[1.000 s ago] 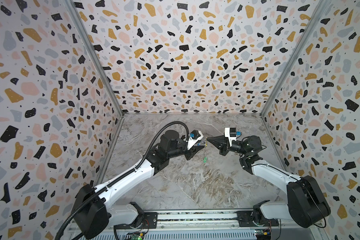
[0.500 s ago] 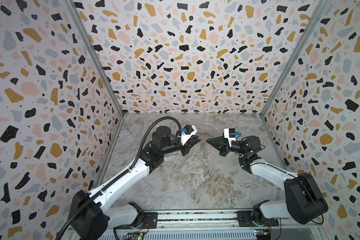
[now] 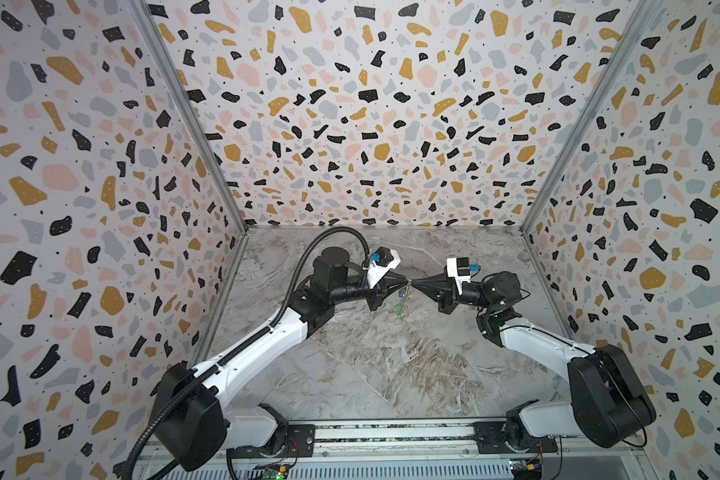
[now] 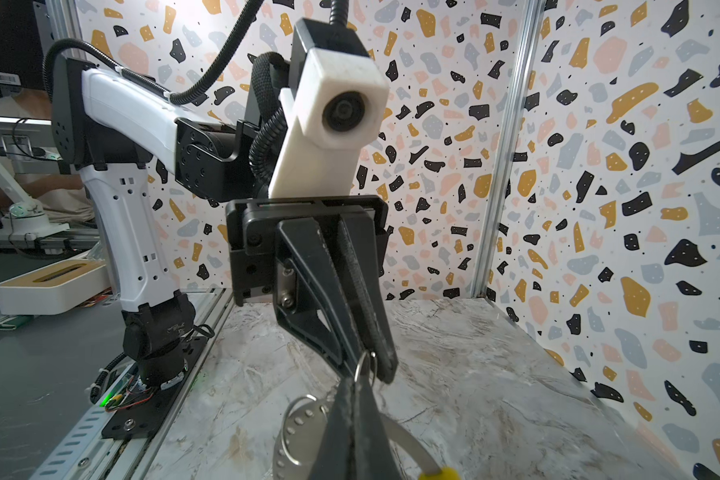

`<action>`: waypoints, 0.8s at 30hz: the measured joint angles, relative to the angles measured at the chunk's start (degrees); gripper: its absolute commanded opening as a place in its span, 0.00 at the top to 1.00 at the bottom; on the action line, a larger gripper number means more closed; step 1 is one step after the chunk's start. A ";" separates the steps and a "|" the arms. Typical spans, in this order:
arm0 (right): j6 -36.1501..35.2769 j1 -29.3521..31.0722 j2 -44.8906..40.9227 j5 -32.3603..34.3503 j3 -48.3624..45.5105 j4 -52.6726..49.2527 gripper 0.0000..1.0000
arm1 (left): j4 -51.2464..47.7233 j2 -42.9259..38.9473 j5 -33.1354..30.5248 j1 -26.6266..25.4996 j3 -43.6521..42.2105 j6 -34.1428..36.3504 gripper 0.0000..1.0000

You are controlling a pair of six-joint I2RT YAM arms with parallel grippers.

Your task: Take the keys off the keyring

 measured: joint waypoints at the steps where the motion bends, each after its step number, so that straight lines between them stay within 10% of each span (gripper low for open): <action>1: 0.04 0.00 0.15 -0.15 0.09 0.00 1.00 | 0.02 0.09 0.22 0.00 0.00 -0.07 0.87; 11: 0.48 -0.42 0.68 -0.09 0.68 0.02 1.00 | 0.61 0.28 1.88 0.24 0.00 -0.17 1.00; 15: 0.20 -1.05 0.52 0.22 0.79 -0.83 0.66 | -0.04 0.28 1.79 0.22 0.24 0.00 1.00; 24: -20.79 -3.06 -8.22 7.58 7.58 -29.44 0.70 | -16.70 3.76 -7.28 -0.79 14.01 7.93 1.00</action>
